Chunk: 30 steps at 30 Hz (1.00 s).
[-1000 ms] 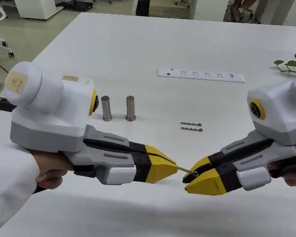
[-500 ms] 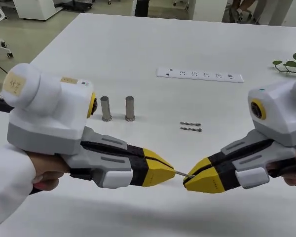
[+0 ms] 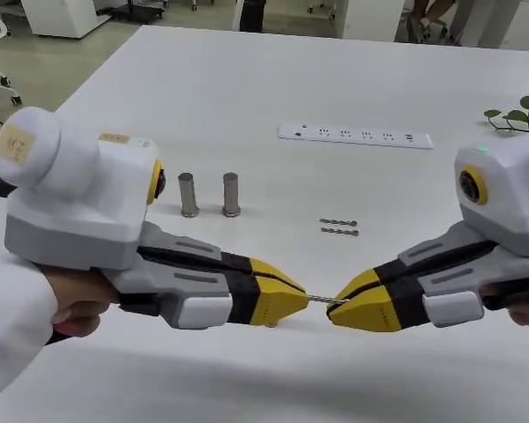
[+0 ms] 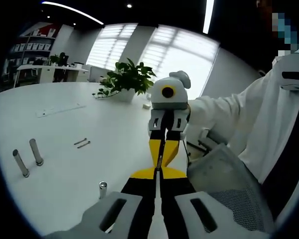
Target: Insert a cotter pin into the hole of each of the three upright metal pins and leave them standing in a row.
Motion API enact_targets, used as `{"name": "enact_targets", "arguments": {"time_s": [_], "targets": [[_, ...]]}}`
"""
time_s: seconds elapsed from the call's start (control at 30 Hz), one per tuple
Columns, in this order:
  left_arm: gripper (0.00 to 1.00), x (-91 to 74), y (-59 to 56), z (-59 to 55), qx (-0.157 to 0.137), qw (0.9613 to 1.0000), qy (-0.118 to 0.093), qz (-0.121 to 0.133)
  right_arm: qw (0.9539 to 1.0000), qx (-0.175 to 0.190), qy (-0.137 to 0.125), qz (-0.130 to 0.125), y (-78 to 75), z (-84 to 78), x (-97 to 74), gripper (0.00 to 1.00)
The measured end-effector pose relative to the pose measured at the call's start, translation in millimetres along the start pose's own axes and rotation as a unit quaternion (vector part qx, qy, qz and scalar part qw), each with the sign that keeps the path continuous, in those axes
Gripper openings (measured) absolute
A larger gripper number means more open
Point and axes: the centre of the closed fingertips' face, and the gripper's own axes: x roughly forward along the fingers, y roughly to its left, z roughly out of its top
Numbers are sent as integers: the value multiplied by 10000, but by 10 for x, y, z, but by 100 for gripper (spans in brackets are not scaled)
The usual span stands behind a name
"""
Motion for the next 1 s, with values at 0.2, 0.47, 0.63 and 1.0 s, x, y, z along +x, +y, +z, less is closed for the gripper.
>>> {"name": "enact_targets", "arguments": {"time_s": [0.2,0.47,0.63,1.0], "targets": [[0,5,2,0,-19,10000,-27,-15,9989,-382,139,-219,2,1,-9,0],[0,22,-7,-13,149,9999,1,-18,9970,-500,339,-493,-24,-24,-20,0],[0,26,-8,-47,207,9998,58,-23,9969,-494,351,-497,-20,-21,-24,0],[0,9,41,-86,233,9996,114,104,9936,-706,600,-640,-24,-51,-4,0]]}}
